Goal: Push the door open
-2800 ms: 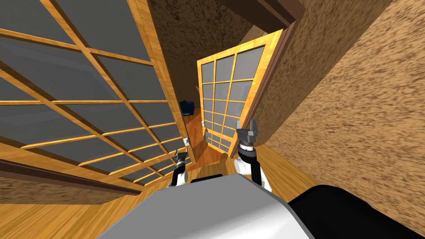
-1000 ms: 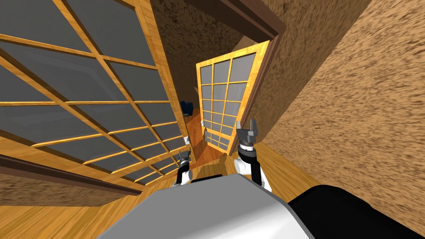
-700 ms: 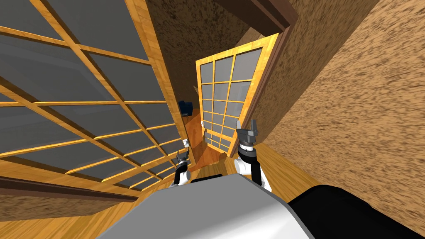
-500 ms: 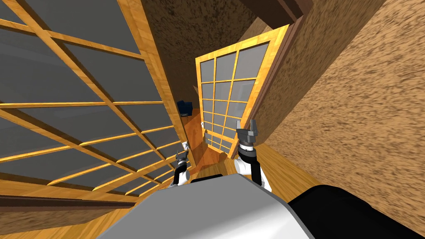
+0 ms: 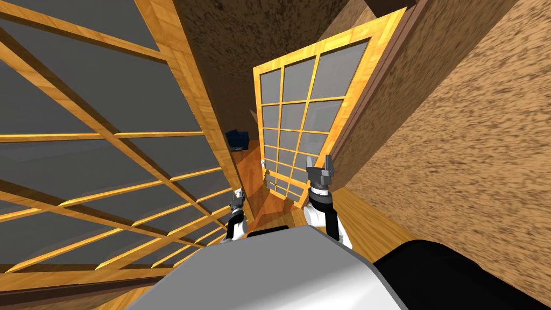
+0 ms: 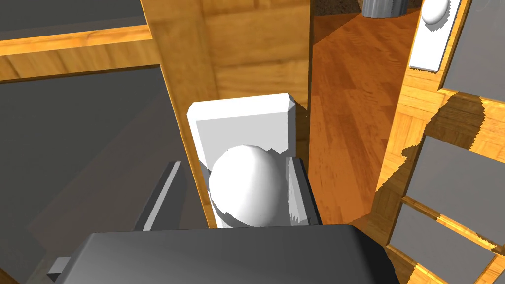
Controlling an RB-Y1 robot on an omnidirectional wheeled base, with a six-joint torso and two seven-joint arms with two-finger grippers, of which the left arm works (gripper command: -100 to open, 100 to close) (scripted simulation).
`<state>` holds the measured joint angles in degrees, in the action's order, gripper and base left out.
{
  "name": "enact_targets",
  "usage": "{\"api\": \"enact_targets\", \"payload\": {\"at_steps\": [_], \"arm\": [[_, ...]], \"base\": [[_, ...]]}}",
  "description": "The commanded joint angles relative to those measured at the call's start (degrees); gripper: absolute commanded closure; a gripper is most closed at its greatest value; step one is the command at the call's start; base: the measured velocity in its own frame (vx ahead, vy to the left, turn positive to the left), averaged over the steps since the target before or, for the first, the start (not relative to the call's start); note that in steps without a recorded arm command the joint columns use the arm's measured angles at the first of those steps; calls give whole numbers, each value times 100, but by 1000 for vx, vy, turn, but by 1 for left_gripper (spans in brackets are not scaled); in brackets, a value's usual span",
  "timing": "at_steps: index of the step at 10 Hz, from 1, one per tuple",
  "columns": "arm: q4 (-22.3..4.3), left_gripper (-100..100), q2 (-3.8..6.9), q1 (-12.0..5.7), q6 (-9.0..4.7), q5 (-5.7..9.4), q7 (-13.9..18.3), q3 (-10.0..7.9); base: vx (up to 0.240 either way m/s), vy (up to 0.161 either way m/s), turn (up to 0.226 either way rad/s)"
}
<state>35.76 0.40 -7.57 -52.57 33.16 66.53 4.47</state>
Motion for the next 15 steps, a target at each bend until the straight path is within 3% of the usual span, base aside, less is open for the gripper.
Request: {"api": "enact_targets", "payload": {"at_steps": [1,5,8,10,11,12,14,15], "arm": [[-1,100,7,1,6,1,1,-3],[-1,100,7,1,6,1,1,-3],[21,100,91,0,-61,126,-103,-379],[34,100,124,1,-100,185,-148,-551],[34,100,124,1,-100,185,-148,-551],[48,100,156,1,-144,249,-198,-743],[65,100,183,2,-194,325,-256,-967],[65,100,183,2,-194,325,-256,-967]], "base": [[-27,-19,-39],[-8,-3,3],[82,19,-157],[116,40,-114],[76,30,-25],[87,40,-145],[92,46,-166],[72,38,-41]]}}
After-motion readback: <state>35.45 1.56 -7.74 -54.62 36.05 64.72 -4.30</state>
